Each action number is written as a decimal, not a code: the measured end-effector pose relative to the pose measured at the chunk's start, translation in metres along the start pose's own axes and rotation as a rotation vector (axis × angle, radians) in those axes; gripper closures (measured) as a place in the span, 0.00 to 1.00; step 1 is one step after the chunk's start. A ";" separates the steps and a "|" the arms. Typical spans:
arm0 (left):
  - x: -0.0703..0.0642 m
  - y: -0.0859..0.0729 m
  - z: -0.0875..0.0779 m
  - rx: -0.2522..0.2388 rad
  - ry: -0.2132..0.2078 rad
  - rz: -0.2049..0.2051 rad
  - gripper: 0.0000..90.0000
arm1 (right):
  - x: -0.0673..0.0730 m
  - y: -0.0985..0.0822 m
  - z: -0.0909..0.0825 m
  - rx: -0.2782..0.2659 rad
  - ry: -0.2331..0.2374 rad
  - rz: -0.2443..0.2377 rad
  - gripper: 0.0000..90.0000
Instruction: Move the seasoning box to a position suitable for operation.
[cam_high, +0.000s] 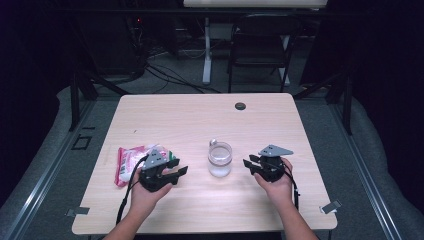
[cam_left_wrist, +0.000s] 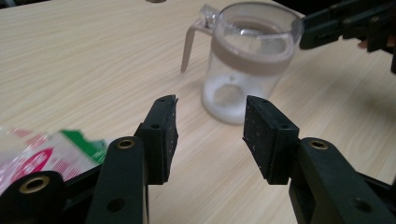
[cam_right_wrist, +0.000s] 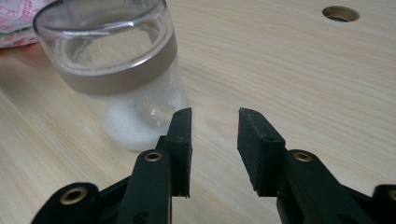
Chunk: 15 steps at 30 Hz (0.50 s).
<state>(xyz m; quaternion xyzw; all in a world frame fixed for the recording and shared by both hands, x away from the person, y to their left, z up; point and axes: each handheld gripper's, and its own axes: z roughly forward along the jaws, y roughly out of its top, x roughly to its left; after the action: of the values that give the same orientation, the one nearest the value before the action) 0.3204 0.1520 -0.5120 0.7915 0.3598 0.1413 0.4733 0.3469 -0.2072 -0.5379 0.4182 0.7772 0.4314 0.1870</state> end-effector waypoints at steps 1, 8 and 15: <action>-0.003 0.003 0.005 0.000 0.011 -0.004 0.60 | 0.000 0.002 0.002 0.000 0.002 0.001 0.73; -0.017 0.022 0.041 0.013 0.054 -0.056 0.62 | -0.004 0.012 0.015 -0.020 0.012 -0.022 0.80; -0.016 0.030 0.070 0.019 0.111 -0.128 0.71 | -0.011 0.020 0.029 -0.024 0.022 -0.015 0.82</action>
<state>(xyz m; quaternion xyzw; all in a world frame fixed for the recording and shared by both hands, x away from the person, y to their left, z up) 0.3615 0.0869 -0.5204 0.7623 0.4365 0.1510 0.4534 0.3820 -0.1953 -0.5381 0.4054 0.7770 0.4439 0.1867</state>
